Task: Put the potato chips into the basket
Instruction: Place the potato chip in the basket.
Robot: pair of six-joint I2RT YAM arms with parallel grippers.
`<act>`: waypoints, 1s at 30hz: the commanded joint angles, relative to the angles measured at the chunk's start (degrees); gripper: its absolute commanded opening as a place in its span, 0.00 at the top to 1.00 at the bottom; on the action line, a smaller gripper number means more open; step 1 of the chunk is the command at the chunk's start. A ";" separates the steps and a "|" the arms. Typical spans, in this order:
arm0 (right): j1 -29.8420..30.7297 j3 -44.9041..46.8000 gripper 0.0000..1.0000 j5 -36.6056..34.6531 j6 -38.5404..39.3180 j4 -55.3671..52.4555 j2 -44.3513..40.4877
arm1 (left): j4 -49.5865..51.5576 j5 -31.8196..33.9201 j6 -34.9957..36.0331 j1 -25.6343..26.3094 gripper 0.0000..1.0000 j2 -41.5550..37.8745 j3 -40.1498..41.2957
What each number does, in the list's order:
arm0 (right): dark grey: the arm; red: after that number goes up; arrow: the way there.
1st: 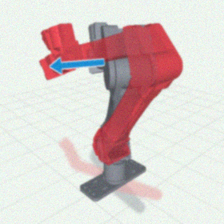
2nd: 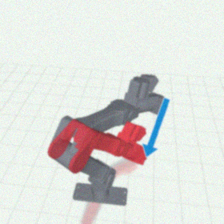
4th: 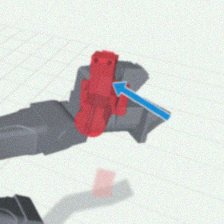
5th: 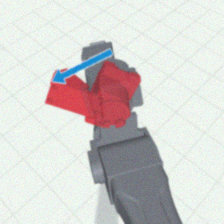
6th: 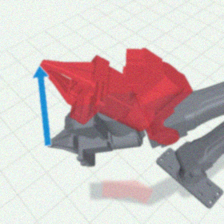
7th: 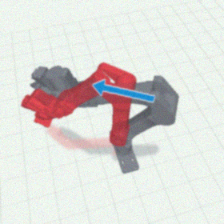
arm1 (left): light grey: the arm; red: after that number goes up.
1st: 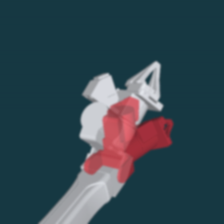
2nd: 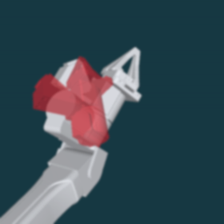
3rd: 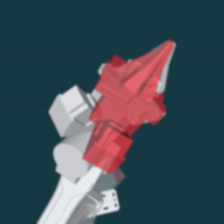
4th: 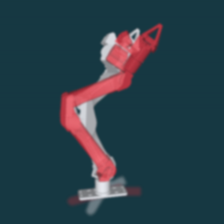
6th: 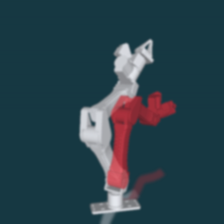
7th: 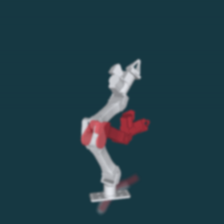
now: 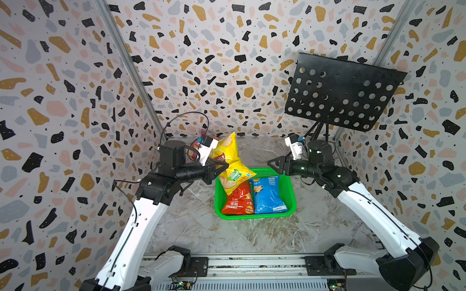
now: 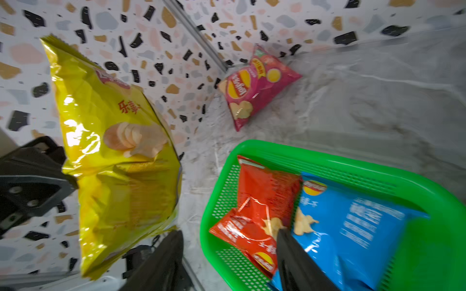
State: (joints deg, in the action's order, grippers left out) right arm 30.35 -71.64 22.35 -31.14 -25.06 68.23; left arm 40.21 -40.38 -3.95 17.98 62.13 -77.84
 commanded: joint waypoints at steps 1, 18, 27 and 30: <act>-0.08 1.36 0.36 -13.01 6.72 -12.65 -3.26 | 7.39 8.24 7.51 4.47 1.00 3.97 -4.24; -0.06 9.66 0.37 -33.29 7.73 -20.89 -25.01 | 3.99 30.23 6.89 24.03 1.00 25.31 -13.93; -0.11 9.60 0.37 -33.99 8.08 -22.86 -26.18 | 2.64 30.02 -1.31 26.08 1.00 31.64 -17.53; -0.05 9.87 0.36 -34.37 8.20 -22.95 -26.54 | 2.24 30.20 -4.43 26.73 1.00 32.38 -17.36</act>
State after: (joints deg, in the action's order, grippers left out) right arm 30.30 -61.76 -10.59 -23.73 -46.72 42.65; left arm 44.86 -10.76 -4.29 43.72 94.43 -92.84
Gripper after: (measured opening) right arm 0.637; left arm 0.038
